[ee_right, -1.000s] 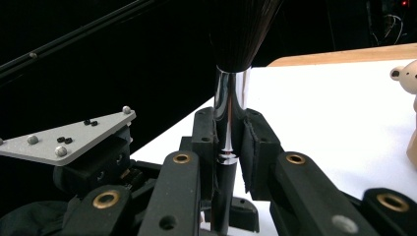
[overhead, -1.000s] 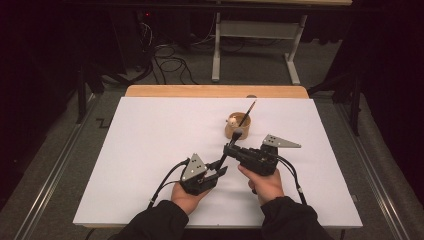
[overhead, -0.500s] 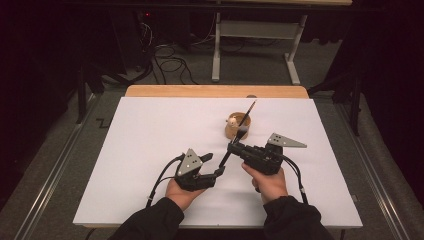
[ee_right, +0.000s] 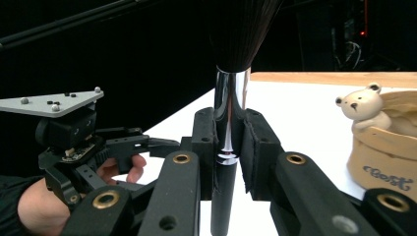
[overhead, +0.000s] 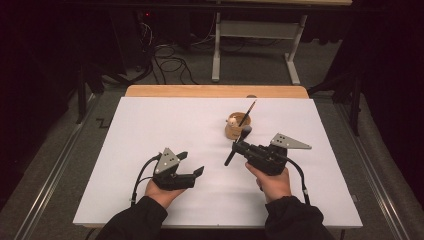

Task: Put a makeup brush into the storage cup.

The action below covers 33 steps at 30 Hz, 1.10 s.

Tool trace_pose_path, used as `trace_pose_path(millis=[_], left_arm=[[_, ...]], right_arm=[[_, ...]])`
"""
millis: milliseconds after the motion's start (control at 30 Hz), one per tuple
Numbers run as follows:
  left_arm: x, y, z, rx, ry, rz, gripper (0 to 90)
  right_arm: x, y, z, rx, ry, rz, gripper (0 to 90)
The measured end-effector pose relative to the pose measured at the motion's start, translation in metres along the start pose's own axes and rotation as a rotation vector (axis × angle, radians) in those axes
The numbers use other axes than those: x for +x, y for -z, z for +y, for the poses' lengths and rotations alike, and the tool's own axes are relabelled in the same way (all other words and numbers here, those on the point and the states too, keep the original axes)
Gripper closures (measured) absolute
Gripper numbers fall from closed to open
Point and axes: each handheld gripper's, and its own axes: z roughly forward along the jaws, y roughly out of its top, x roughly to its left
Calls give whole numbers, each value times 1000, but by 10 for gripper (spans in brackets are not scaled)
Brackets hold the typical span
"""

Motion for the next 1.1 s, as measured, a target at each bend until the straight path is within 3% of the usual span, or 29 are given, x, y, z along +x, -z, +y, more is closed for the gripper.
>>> trace_pose_path(millis=[333, 567, 900, 1100], left_arm=[[10, 3, -7, -20, 39, 16, 191], [11, 2, -9, -12, 23, 27, 182], [12, 1, -9, -12, 40, 13, 158], [13, 0, -9, -10, 51, 15, 133]], right_arm=[[-5, 6, -2, 6, 38, -50, 793], [-8, 10, -2, 10, 70, -91, 793], [-14, 17, 0, -7, 109, -143, 792], [-20, 23, 0, -18, 105, -171, 792]])
